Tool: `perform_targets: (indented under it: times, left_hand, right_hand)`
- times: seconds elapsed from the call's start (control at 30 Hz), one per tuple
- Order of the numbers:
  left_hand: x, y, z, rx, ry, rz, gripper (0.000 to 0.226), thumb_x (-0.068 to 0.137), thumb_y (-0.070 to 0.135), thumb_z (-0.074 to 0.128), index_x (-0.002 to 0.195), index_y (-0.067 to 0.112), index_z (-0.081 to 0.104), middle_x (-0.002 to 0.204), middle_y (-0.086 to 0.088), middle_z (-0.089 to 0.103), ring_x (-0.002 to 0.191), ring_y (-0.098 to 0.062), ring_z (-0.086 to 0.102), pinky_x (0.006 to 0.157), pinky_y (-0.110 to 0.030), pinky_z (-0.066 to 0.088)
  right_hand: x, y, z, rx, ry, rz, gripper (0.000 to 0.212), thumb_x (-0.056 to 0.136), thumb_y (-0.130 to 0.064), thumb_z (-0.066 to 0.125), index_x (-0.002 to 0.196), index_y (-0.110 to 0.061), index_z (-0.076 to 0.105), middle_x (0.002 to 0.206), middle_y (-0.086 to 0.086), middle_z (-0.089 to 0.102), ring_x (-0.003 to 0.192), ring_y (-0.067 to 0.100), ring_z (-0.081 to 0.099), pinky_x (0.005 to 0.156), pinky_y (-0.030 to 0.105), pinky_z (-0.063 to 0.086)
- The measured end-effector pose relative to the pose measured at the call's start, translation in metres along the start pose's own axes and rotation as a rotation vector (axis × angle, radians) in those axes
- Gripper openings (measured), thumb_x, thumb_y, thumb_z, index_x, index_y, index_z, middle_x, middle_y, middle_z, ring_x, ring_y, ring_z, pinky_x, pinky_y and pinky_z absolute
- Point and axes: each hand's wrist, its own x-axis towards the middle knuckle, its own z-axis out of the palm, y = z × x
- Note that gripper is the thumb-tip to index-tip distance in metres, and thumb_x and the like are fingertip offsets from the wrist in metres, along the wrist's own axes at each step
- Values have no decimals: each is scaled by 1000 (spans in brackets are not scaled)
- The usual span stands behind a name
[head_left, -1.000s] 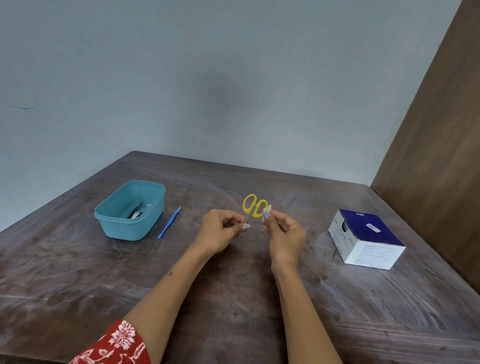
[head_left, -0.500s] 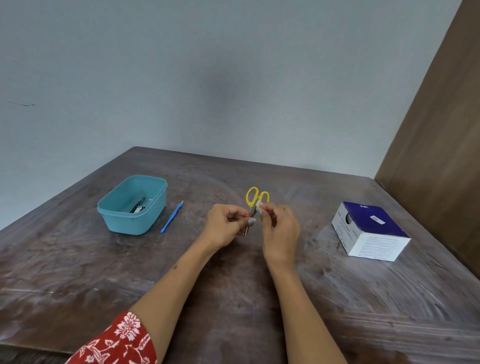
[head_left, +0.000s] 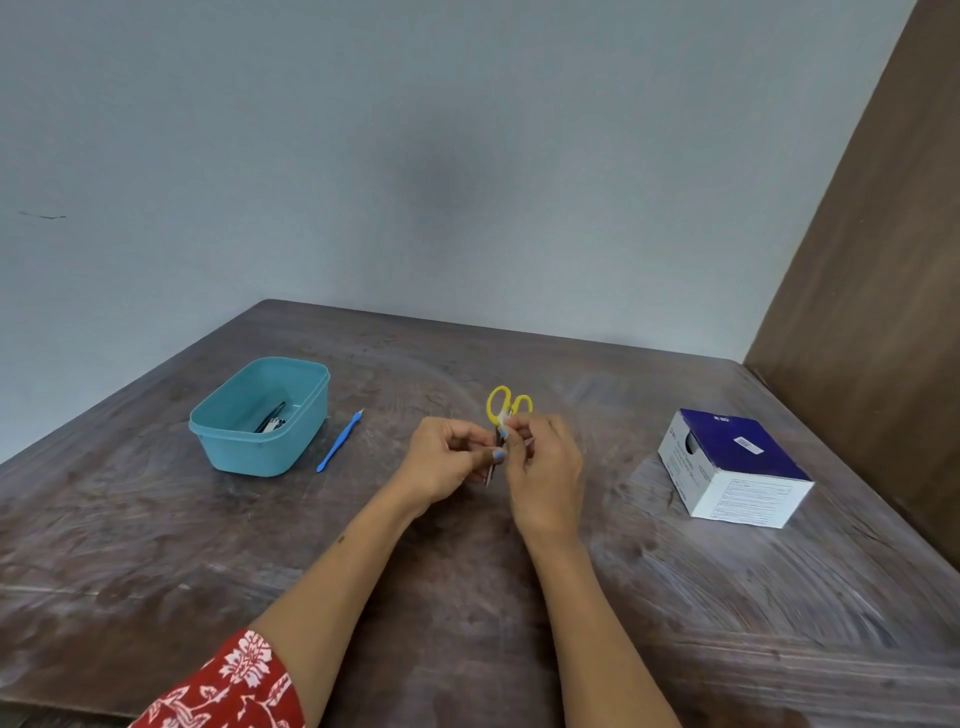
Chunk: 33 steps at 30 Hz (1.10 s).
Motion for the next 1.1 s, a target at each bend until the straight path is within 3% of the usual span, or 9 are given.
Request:
perform_targets:
  times: [0.13, 0.33, 0.43, 0.53, 0.63, 0.73, 0.93, 1.1]
  left_hand:
    - [-3, 0, 1, 38, -89, -18, 9, 75, -7, 68, 74, 1, 65, 43, 3, 59, 37, -6, 53, 43, -19, 49]
    - [0, 0, -1, -6, 4, -14, 15, 76, -8, 68, 90, -11, 66, 46, 3, 62, 39, -4, 55, 44, -16, 50]
    - [-3, 3, -3, -2, -89, -40, 6, 75, -8, 68, 76, -3, 66, 45, 2, 61, 38, -5, 55, 44, -17, 50]
    - [-5, 2, 0, 25, -171, -68, 15, 74, -7, 69, 69, 6, 65, 46, 2, 61, 39, -6, 55, 45, -17, 51]
    - [-4, 2, -1, 1, -105, -52, 6, 75, -7, 69, 77, -2, 66, 46, 3, 62, 39, -6, 56, 44, -18, 51]
    - [-1, 2, -4, -10, -31, -30, 14, 76, -5, 69, 89, -9, 67, 47, 3, 64, 40, -4, 57, 44, -16, 50]
    - [-6, 6, -1, 21, -185, -77, 12, 73, -6, 71, 71, 3, 65, 47, 2, 62, 40, -7, 57, 46, -18, 52]
    - [-5, 6, -4, 0, -132, -60, 15, 74, -8, 69, 71, 5, 64, 46, 2, 62, 39, -6, 56, 44, -18, 51]
  right_hand:
    - [3, 2, -2, -27, 101, 85, 9, 88, -15, 63, 94, -12, 69, 91, 7, 63, 81, 27, 62, 66, 38, 48]
    - [-1, 0, -1, -39, -24, -5, 8, 84, -13, 65, 91, -13, 69, 88, 5, 63, 78, 25, 62, 68, 38, 50]
    - [0, 1, -2, -46, 47, 41, 8, 84, -13, 65, 90, -13, 69, 88, 5, 64, 79, 26, 62, 69, 39, 50]
    - [2, 2, -5, -53, 128, 89, 7, 86, -13, 64, 91, -13, 69, 89, 4, 64, 79, 25, 61, 68, 37, 49]
    - [1, 2, -5, -34, 65, 62, 8, 85, -13, 65, 91, -12, 69, 88, 5, 64, 78, 26, 62, 68, 39, 50]
    - [-1, 1, -3, -23, -25, 41, 8, 83, -12, 66, 90, -13, 70, 87, 3, 64, 77, 24, 61, 70, 40, 50]
    - [2, 2, -7, -7, 147, 86, 7, 87, -12, 63, 91, -11, 68, 88, 5, 64, 76, 25, 61, 66, 39, 50]
    - [0, 1, -5, -23, 62, 55, 11, 86, -13, 64, 95, -11, 68, 91, 7, 63, 81, 27, 61, 71, 43, 50]
